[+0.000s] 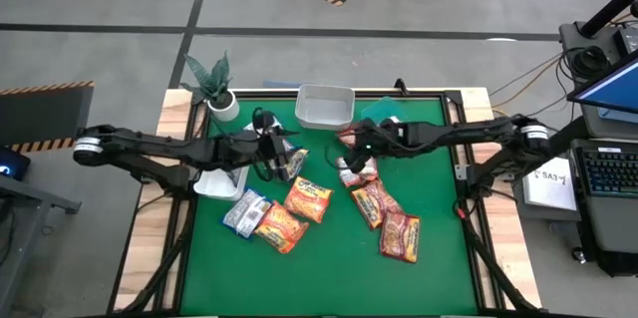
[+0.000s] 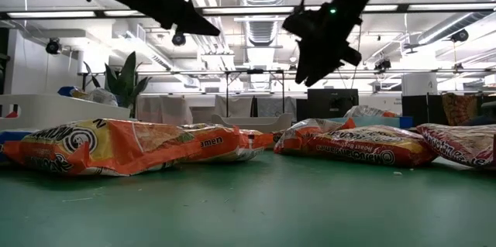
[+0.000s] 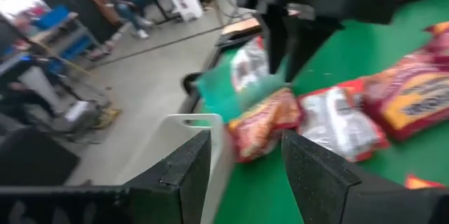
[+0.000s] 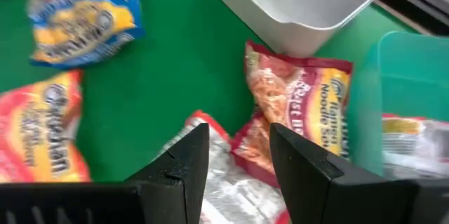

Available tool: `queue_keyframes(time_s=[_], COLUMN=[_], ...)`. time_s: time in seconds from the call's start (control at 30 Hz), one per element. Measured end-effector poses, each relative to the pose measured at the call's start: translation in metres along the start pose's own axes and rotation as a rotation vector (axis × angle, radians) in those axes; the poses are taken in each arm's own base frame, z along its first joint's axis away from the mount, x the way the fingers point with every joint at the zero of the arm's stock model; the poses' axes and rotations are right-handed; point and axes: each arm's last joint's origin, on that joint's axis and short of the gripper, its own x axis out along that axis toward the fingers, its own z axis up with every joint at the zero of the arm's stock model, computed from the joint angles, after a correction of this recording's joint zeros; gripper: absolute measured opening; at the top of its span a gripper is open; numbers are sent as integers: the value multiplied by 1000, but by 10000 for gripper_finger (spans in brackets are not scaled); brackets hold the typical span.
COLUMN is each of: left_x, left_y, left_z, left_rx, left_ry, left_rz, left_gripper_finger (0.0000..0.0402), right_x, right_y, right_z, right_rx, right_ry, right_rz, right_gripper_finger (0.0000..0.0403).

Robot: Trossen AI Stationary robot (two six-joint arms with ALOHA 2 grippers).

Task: Sort Maruchan noodles
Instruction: Put the red noodle pack into the gray bin

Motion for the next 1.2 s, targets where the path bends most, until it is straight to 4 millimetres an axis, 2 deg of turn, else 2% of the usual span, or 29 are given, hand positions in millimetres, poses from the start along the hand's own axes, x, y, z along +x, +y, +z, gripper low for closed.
queue_keyframes(time_s=[0.23,0.43,0.63,1.0,1.1,1.2], left_x=[-5,-4,-1,2,2,2], left_y=[5,5,2,0,0,0], left_z=[3,2,-2,-4,-4,-4], left_rx=[12,15,17,18,14,1], left_ry=[-9,-1,23,39,39,40], left_rz=[45,42,34,28,29,29], left_gripper_finger=[159,159,159,159,159,159], right_x=[19,48,72,102,111,118], right_y=[6,9,10,15,15,16], right_z=[23,29,28,17,15,12], right_rx=[-38,-56,-71,-90,-95,-101], right_ry=[143,244,295,339,344,353], right_rz=[-131,-207,-243,-270,-271,-278], right_gripper_finger=[142,175,196,198,189,163])
